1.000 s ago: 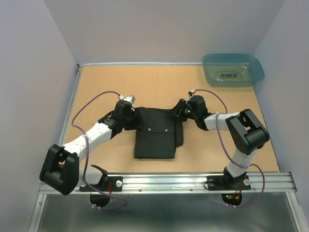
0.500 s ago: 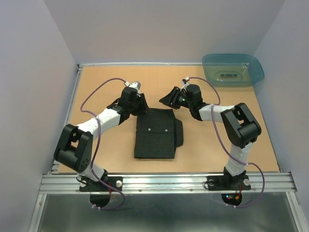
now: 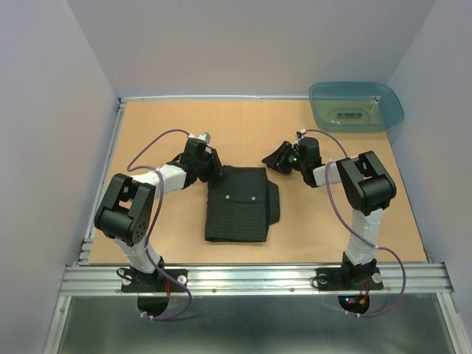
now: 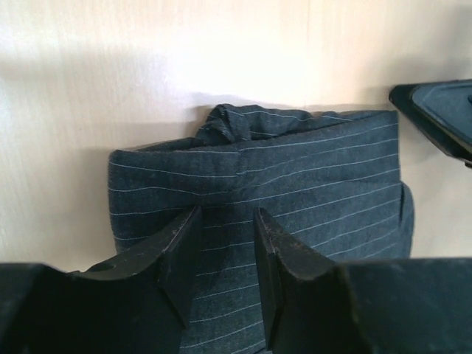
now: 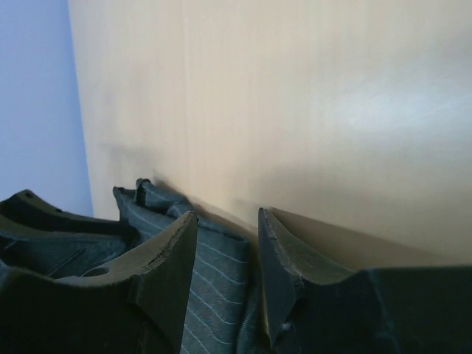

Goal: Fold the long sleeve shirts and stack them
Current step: Fold the shirt

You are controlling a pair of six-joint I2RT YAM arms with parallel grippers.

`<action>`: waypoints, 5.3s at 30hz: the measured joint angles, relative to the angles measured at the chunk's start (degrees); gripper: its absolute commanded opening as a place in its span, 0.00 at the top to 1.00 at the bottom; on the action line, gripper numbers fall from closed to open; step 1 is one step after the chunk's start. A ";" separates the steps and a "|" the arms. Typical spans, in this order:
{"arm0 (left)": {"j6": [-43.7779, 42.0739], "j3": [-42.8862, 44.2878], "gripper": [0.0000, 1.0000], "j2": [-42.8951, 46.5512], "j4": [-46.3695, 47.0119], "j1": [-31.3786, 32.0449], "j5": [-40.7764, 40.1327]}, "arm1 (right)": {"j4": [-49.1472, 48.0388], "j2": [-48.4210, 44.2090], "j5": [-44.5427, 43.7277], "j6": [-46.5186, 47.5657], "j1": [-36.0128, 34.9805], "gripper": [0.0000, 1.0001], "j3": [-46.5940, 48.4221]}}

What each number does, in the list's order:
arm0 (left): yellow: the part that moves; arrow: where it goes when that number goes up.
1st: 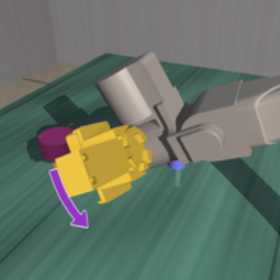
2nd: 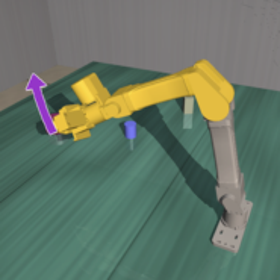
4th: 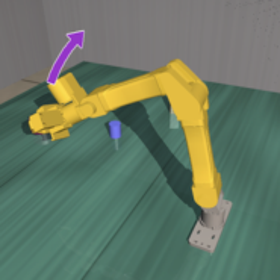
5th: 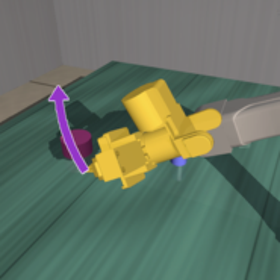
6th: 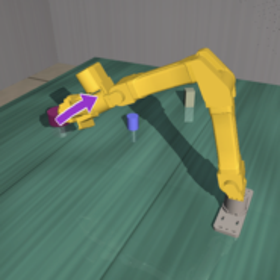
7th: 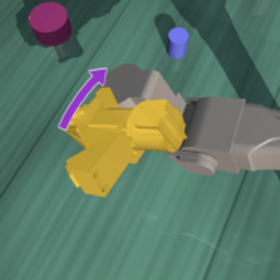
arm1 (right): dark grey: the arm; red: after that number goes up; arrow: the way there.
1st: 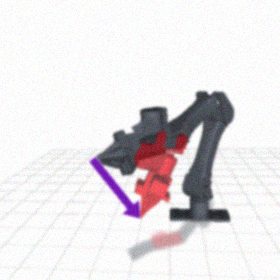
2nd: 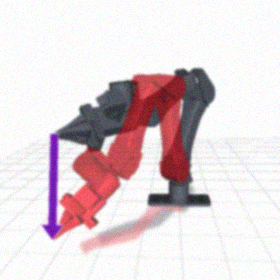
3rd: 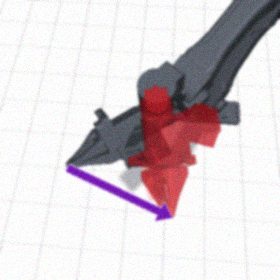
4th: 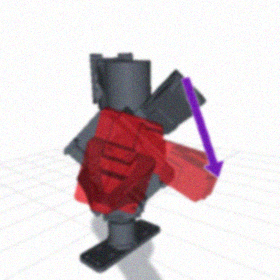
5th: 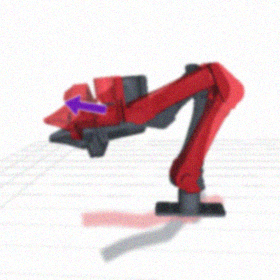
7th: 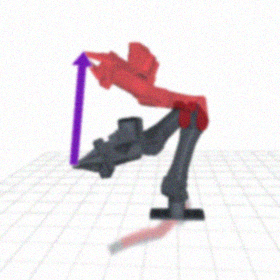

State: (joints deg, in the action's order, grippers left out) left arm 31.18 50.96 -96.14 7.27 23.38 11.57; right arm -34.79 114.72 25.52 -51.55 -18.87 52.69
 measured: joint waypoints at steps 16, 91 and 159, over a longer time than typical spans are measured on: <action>5.57 -11.19 0.43 28.20 -3.43 4.50 5.84 | 3.82 -24.85 2.67 1.33 -10.67 0.54 -7.10; 5.62 15.58 0.50 -9.79 2.29 -3.48 17.31 | 6.08 -10.91 4.87 6.43 -4.70 0.59 1.75; 1.75 -9.46 0.39 26.16 -7.48 -0.09 0.24 | 17.40 -26.08 3.02 9.11 -5.22 0.54 -8.22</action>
State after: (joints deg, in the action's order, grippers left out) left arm 32.93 41.50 -69.97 -0.21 23.29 11.81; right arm -17.39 88.64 28.53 -42.44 -24.10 44.47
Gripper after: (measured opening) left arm 0.624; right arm 0.458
